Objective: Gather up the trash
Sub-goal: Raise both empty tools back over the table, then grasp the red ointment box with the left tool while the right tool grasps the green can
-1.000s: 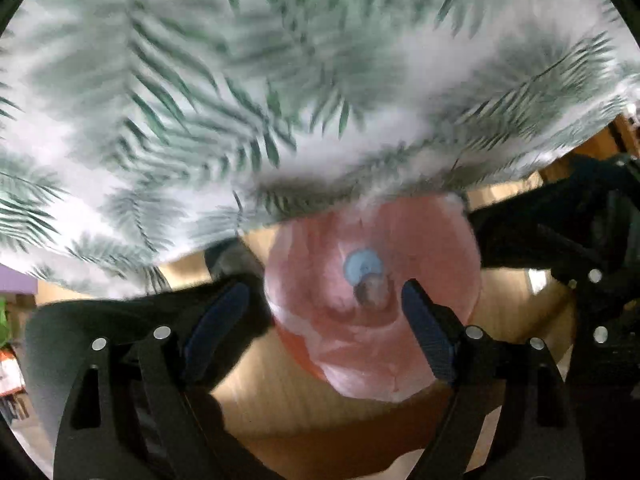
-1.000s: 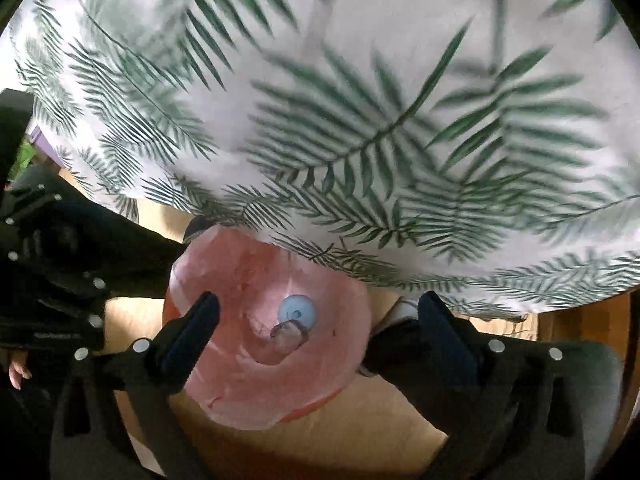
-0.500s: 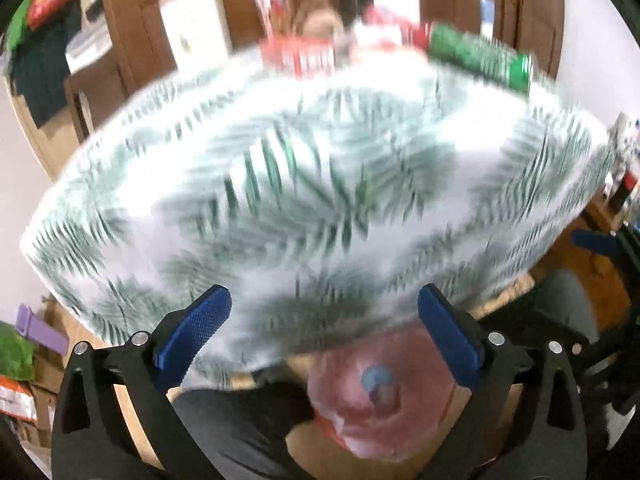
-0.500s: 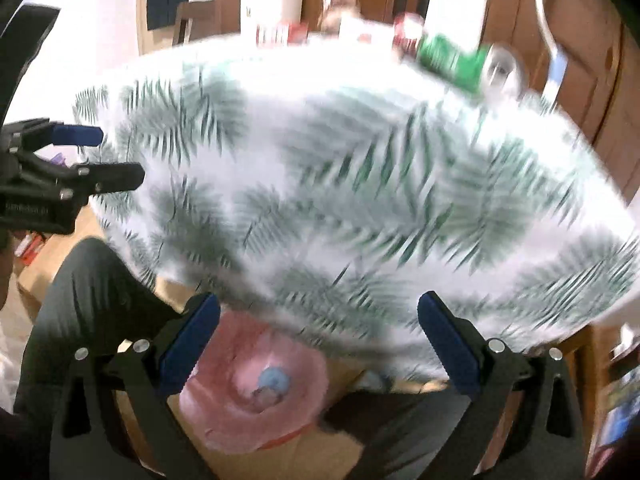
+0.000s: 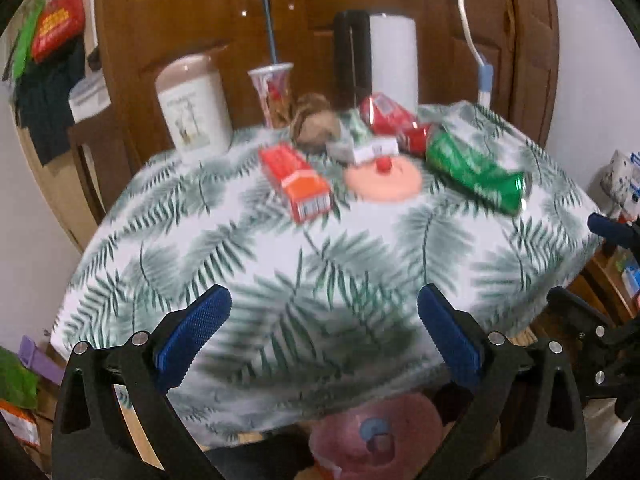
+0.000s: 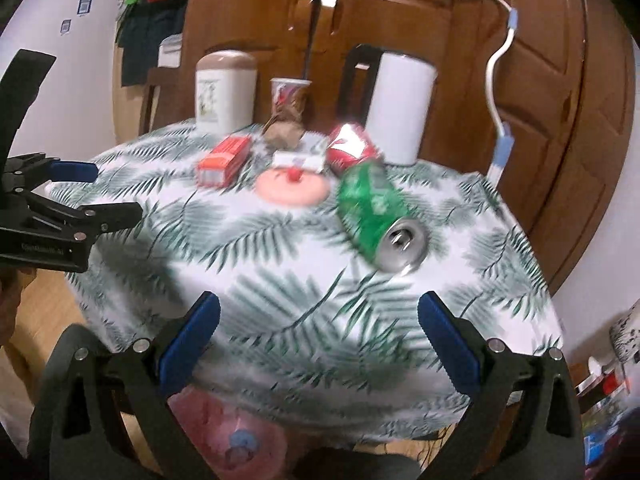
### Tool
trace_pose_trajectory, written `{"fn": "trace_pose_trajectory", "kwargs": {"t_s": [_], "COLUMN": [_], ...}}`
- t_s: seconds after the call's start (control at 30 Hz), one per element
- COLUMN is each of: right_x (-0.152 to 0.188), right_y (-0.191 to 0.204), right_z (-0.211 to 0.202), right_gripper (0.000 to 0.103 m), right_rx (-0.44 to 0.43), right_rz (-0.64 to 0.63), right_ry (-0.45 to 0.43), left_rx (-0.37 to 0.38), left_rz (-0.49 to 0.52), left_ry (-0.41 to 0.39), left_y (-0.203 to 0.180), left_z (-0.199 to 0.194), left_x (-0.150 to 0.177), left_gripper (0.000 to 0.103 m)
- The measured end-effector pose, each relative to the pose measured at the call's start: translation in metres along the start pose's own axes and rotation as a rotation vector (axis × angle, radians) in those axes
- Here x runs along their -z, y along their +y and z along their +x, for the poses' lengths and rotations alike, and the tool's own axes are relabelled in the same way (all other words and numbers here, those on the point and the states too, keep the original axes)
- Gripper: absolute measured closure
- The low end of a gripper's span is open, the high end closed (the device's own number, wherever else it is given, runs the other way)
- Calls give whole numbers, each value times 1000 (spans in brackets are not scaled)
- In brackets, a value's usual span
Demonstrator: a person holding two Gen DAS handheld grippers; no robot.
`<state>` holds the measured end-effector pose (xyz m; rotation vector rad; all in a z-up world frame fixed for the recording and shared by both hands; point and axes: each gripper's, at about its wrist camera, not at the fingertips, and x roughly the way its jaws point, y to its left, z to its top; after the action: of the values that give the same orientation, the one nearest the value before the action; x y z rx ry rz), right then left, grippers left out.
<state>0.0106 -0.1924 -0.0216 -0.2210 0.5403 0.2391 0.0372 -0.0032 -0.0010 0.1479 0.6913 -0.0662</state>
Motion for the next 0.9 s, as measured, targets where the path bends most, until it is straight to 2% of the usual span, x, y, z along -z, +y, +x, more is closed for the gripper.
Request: {"fn": "trace_pose_trajectory", "kwargs": {"t_s": [0.2,0.5,0.7,0.9], "right_x": [-25,-54,-60,-61], "right_y": [-27,-57,-59,-62], "right_z": [13,48,65,81], "right_gripper": [5,5,5,5], "right_rx": [44,54,43,33], "right_rz": [8,19,12,16], "right_ry": [-28,-4,13,36], "left_rx": [-3,-36,-90,-88], "left_rz": [-29,-75,-86,-93], "left_ry": [0,97,166,212], "left_y": [5,15,24,30], "left_z": [21,104,151,173], "left_x": [-35,-84,-97,-97], "left_gripper": [6,6,6,7]}}
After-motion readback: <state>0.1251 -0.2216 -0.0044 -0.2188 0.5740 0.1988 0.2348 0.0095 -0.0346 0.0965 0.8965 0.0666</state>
